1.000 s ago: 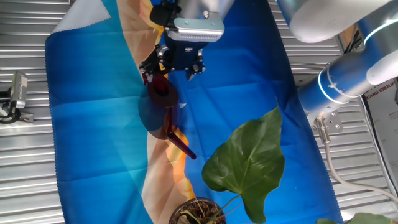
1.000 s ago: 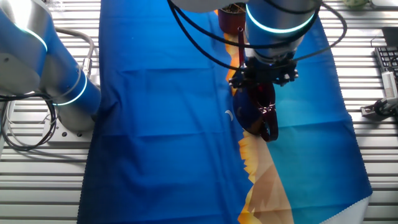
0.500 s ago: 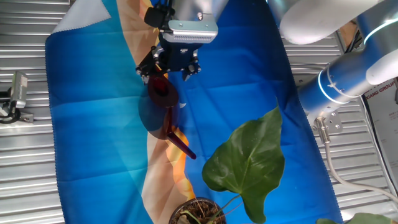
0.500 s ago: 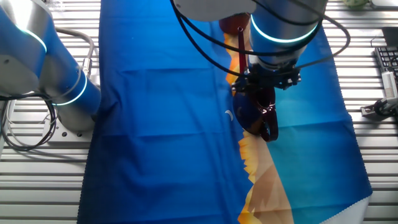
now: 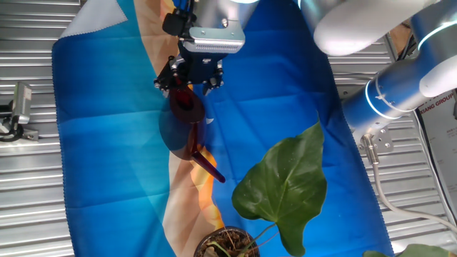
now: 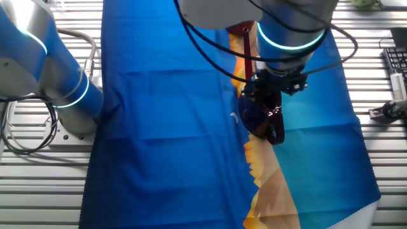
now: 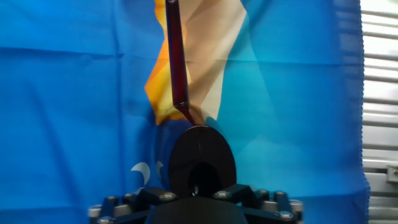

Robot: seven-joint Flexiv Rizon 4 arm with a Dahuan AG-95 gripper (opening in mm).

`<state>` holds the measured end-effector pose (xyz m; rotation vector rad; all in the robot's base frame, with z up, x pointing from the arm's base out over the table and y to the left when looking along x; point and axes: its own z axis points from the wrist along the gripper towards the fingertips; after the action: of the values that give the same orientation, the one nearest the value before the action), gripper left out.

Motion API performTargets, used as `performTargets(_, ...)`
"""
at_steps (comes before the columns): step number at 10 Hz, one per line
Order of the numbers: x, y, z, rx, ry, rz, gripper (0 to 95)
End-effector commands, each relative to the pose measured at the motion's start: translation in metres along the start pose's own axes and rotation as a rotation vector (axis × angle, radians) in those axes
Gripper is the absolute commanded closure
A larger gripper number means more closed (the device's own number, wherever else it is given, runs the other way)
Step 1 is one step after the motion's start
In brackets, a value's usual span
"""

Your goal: Water the plant

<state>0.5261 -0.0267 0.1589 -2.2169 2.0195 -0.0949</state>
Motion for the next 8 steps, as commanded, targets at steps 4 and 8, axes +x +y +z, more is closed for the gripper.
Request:
performTargets(4,0.0004,-0.0013,0.0005,-0.037,0.032,-0.004,19.0)
performTargets(8,0.0017,-0.0019,0.0041,-0.083,0.003,0.007,19.0)
